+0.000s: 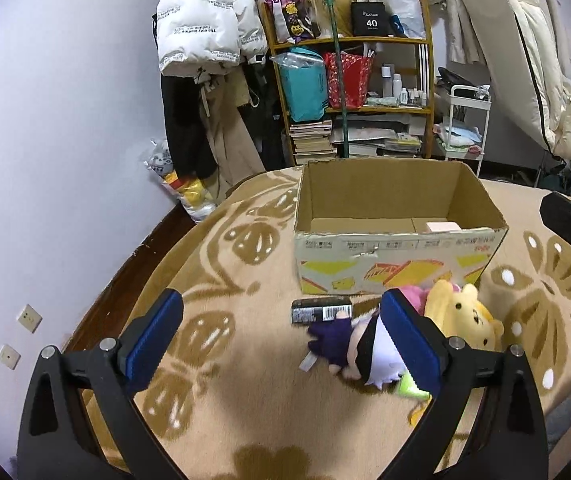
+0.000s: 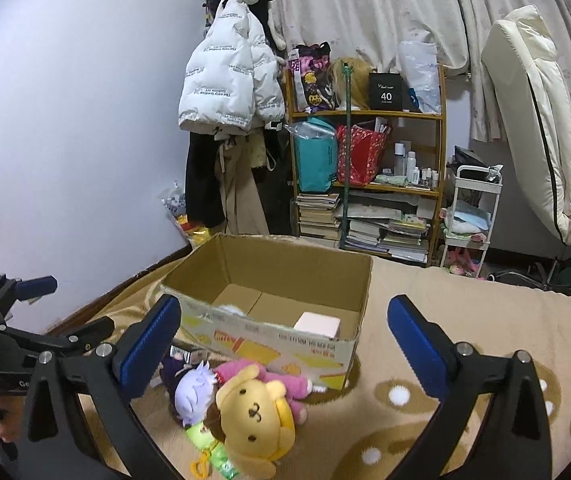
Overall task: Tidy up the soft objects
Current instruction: 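Withdraw both tools from the box back toward the toy pile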
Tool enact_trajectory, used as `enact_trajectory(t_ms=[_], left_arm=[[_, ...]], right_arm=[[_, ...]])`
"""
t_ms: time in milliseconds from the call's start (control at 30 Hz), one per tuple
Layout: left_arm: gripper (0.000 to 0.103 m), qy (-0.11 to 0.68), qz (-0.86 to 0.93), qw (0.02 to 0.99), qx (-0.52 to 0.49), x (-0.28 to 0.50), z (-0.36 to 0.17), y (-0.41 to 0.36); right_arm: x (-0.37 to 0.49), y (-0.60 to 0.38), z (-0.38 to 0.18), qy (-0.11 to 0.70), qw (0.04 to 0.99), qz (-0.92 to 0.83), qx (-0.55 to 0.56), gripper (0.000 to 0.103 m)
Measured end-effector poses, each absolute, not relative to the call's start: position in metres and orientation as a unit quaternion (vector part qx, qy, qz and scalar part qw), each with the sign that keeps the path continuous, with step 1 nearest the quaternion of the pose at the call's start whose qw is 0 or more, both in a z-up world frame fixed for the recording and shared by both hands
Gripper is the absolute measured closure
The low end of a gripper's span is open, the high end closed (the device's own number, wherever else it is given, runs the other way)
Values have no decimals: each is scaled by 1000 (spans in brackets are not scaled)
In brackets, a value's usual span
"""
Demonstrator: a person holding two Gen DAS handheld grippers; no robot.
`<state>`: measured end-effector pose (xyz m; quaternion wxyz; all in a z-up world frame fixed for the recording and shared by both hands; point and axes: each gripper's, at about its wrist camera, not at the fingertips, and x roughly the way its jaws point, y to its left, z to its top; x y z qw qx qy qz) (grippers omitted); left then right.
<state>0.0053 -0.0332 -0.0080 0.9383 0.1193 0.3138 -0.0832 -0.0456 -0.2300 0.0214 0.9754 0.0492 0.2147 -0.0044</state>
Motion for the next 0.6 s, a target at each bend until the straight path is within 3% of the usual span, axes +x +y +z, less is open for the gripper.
enact_trajectory(t_ms=[600], left_arm=[[5, 358, -88, 926, 80, 27, -19, -20]], right_arm=[[-40, -221, -6, 266, 963, -25, 34, 0]])
